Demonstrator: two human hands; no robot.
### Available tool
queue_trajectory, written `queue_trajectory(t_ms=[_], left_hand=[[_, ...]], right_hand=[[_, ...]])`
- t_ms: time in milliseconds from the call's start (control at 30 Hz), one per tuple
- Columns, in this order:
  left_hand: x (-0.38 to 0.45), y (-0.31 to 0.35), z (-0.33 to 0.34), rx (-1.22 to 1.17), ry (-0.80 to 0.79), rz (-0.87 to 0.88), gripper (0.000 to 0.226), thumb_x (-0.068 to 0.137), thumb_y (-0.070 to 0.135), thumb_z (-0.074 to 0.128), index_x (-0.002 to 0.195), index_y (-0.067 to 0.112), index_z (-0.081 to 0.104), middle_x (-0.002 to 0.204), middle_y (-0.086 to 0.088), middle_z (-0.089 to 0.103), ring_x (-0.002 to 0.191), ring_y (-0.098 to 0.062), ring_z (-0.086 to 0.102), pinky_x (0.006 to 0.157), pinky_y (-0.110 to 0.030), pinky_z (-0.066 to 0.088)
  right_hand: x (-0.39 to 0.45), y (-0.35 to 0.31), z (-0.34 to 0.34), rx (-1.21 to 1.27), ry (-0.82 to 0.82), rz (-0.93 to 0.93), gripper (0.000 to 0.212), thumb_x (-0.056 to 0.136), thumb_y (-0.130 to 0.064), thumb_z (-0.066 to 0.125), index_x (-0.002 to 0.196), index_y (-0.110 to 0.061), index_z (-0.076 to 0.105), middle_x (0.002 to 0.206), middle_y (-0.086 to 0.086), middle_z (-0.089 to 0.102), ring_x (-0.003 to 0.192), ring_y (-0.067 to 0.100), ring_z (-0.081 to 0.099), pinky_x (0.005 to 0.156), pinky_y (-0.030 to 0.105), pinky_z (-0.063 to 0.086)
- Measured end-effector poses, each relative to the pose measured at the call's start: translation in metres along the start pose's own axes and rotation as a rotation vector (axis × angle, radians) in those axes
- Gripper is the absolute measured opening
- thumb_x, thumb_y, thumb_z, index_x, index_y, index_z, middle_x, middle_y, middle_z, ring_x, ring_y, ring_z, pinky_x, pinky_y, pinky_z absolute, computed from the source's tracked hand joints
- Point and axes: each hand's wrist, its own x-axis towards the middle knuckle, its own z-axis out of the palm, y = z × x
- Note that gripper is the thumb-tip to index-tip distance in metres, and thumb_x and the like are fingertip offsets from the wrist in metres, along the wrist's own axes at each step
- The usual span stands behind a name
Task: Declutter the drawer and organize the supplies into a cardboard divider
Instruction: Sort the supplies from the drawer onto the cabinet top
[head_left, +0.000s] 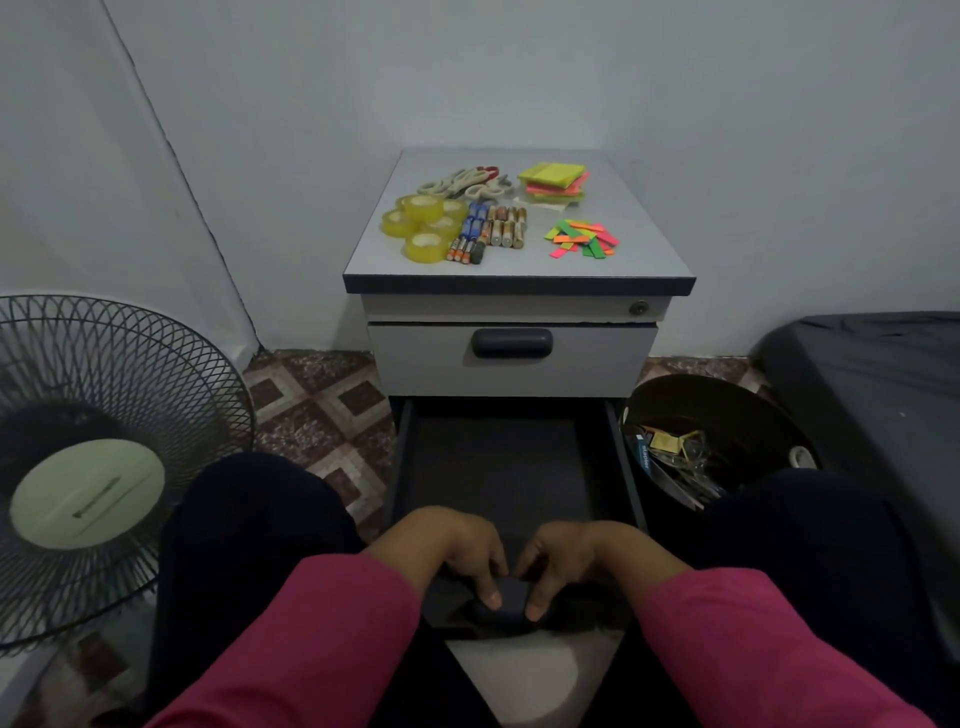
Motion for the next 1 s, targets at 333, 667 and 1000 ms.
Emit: queue_trajectory(t_ms=[333,667,1000], left_hand=[[0.005,-0.011,-0.017,-0.102,0.107,0.018,0.055,0.089,0.029,0.065,0.14,0.021,0.048,0.142,-0.003,0.048,0.125,-0.024,0.046,0.106,-0.032,0.036],[0.029,-0.031,-0.044,-0.27,0.403,-0.031,0.043,0.092,0.024,0.06,0.134,0.027,0.055,0.137,-0.003,0.054,0.121,-0.021,0.051,0.103,-0.034,0.042],[0.053,-0.04,-0.062,-0.178,0.982,-0.24,0.033,0.082,0.038,0.07,0.095,0.012,0.055,0.102,-0.006,0.053,0.102,-0.025,0.047,0.084,-0.035,0.042]], right_hand=[[0.003,0.003,-0.019,0.106,0.137,-0.065,0.053,0.075,-0.015,0.079,0.126,-0.013,0.063,0.099,-0.003,0.066,0.089,0.01,0.059,0.091,0.027,0.045],[0.02,0.002,-0.039,0.114,0.551,-0.088,0.045,0.084,-0.016,0.069,0.128,-0.017,0.06,0.125,0.004,0.061,0.114,0.016,0.057,0.099,0.03,0.045],[0.055,-0.002,-0.063,-0.198,0.917,-0.012,0.042,0.092,-0.024,0.056,0.133,-0.019,0.054,0.131,0.005,0.052,0.124,0.022,0.041,0.099,0.029,0.034]])
